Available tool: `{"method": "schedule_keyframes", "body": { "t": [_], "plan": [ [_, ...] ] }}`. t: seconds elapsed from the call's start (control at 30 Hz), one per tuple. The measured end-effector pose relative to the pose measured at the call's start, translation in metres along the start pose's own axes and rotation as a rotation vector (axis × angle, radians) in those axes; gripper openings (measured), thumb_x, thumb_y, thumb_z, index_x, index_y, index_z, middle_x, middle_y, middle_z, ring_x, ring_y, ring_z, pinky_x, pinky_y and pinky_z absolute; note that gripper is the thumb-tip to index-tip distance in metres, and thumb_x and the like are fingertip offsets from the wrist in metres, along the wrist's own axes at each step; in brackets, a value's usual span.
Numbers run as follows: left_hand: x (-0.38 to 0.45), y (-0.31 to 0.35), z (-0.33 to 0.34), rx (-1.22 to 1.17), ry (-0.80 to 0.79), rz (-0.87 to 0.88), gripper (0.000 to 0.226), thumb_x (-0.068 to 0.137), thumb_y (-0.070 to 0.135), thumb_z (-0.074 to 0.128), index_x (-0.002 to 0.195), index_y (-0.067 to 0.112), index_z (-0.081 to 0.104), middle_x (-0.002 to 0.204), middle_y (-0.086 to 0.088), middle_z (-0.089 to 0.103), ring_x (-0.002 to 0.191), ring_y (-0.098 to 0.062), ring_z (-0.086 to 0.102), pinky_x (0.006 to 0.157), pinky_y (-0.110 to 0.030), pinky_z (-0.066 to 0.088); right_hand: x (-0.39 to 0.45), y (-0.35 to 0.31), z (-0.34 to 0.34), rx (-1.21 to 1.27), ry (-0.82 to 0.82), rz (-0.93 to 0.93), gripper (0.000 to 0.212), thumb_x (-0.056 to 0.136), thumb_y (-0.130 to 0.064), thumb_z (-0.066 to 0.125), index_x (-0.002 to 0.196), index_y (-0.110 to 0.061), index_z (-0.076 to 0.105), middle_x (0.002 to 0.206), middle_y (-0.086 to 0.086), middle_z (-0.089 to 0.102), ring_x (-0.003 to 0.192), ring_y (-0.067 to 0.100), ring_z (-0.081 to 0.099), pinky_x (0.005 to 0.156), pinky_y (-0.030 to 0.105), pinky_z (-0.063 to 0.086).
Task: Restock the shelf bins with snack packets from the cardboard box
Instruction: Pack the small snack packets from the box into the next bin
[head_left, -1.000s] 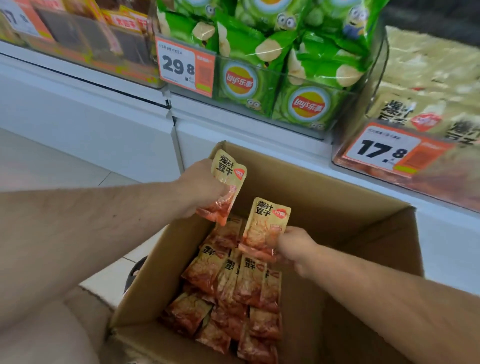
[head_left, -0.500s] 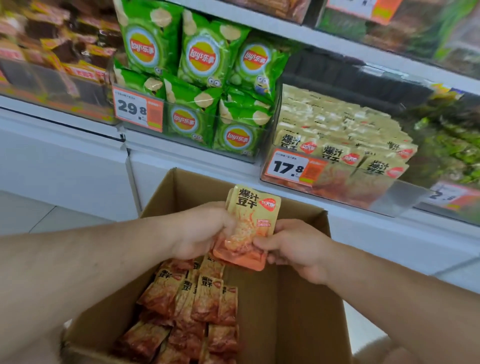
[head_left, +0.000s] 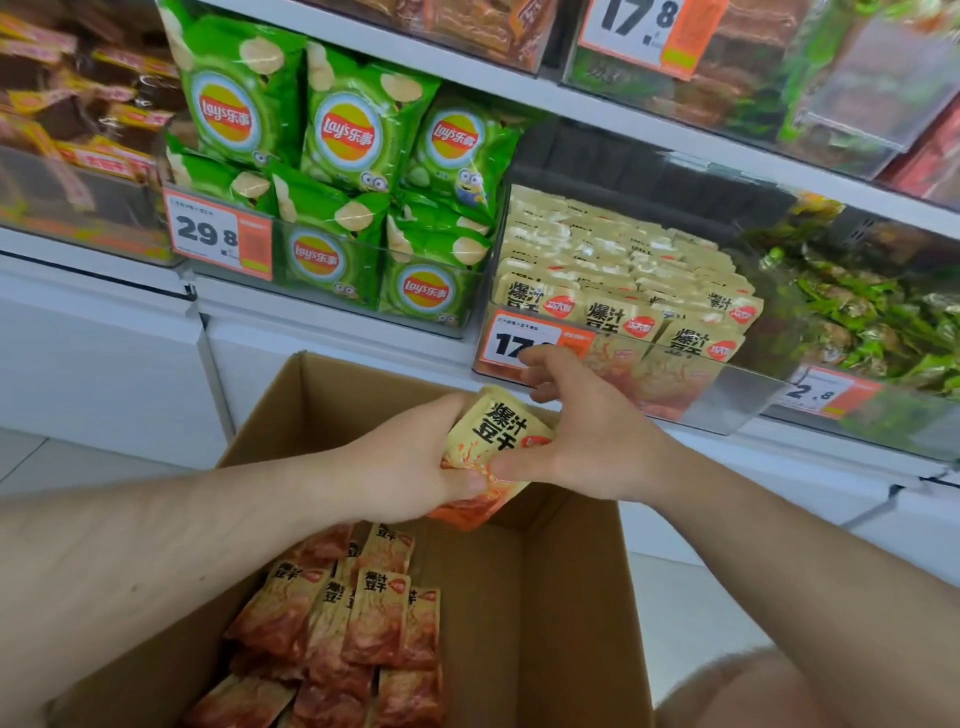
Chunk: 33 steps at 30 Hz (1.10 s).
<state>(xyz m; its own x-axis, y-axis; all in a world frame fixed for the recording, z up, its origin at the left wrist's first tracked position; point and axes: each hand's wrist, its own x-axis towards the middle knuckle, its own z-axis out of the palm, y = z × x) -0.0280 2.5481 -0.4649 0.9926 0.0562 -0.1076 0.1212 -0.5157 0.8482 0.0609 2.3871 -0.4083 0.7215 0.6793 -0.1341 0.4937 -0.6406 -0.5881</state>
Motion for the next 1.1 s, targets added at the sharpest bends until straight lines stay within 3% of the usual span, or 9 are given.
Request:
{"method": "schedule_keyframes", "body": {
  "t": [0.07,0.13,0.27,0.53,0.67,0.77,0.9,1.0,1.1],
  "plan": [
    [0.001,0.006,0.001,0.060,-0.010,0.051,0.056,0.085,0.026,0.075,0.133,0.026,0.045,0.113,0.013,0.064,0.102,-0.004,0.061,0.092,-0.035,0.052,-0.001,-0.003,-0.004,-0.102,-0.075,-0.074,0.088,0.067,-0.040,0.087,0.141,-0.030,0.039,0.121,-0.015,0.054,0.107,0.001,0.054,0.086,0.013,0.045],
    [0.002,0.011,0.001,0.097,-0.029,0.077,0.057,0.086,0.027,0.074,0.133,0.026,0.042,0.113,0.013,0.061,0.102,-0.004,0.060,0.092,-0.034,0.051,-0.003,-0.002,-0.005,-0.101,-0.094,-0.124,0.065,0.072,-0.033,0.085,0.127,-0.026,0.052,0.106,-0.015,0.061,0.090,-0.003,0.058,0.071,0.008,0.044],
    [-0.001,0.019,0.005,0.141,-0.084,0.096,0.051,0.089,0.029,0.071,0.127,0.030,0.038,0.110,0.016,0.059,0.099,0.000,0.059,0.087,-0.029,0.052,-0.008,0.004,-0.011,-0.123,-0.090,-0.095,0.031,0.076,-0.027,0.083,0.098,-0.017,0.065,0.088,-0.005,0.069,0.079,0.005,0.065,0.070,0.032,0.055],
    [0.010,0.040,0.010,-0.038,-0.031,0.194,0.071,0.082,0.032,0.078,0.127,0.046,0.026,0.118,0.016,0.052,0.104,-0.004,0.062,0.087,-0.037,0.056,-0.022,0.011,-0.044,-0.019,-0.049,-0.034,0.021,0.079,-0.018,0.082,0.097,-0.015,0.071,0.089,-0.002,0.076,0.083,0.011,0.071,0.080,0.041,0.058],
    [0.033,0.072,0.026,-0.025,0.062,0.299,0.064,0.082,0.035,0.078,0.128,0.038,0.032,0.123,0.021,0.052,0.109,0.003,0.055,0.090,-0.026,0.051,-0.036,0.024,-0.084,0.027,0.035,0.048,0.018,0.079,-0.012,0.081,0.094,-0.013,0.073,0.086,-0.003,0.077,0.080,0.011,0.072,0.079,0.037,0.060],
    [0.057,0.098,0.043,0.075,0.119,0.371,0.067,0.086,0.038,0.072,0.140,0.032,0.033,0.136,0.017,0.052,0.120,-0.004,0.053,0.096,-0.030,0.049,-0.045,0.040,-0.123,0.020,0.153,0.122,0.010,0.079,-0.011,0.081,0.085,-0.012,0.073,0.080,0.000,0.076,0.075,0.016,0.071,0.074,0.036,0.058],
    [0.085,0.124,0.064,0.333,0.200,0.507,0.067,0.092,0.034,0.062,0.148,0.030,0.026,0.142,0.005,0.048,0.120,-0.016,0.052,0.087,-0.031,0.044,-0.054,0.062,-0.167,0.030,0.224,0.209,0.008,0.082,-0.007,0.077,0.086,-0.014,0.075,0.075,-0.003,0.075,0.062,0.009,0.066,0.054,0.018,0.050],
    [0.105,0.134,0.075,0.517,0.251,0.520,0.072,0.093,0.033,0.056,0.154,0.024,0.017,0.151,-0.001,0.040,0.135,-0.021,0.040,0.106,-0.036,0.037,-0.053,0.074,-0.191,-0.030,0.282,0.260,0.006,0.082,-0.010,0.077,0.085,-0.014,0.075,0.077,0.000,0.076,0.066,0.014,0.070,0.058,0.027,0.057],
    [0.126,0.137,0.077,0.855,0.248,0.483,0.083,0.095,0.034,0.050,0.157,0.022,-0.003,0.166,-0.001,0.000,0.152,-0.026,-0.003,0.123,-0.047,0.003,-0.045,0.078,-0.213,-0.199,0.354,0.306,0.011,0.080,-0.018,0.079,0.087,-0.010,0.074,0.083,0.010,0.075,0.076,0.027,0.072,0.067,0.037,0.061]
  ]
}}
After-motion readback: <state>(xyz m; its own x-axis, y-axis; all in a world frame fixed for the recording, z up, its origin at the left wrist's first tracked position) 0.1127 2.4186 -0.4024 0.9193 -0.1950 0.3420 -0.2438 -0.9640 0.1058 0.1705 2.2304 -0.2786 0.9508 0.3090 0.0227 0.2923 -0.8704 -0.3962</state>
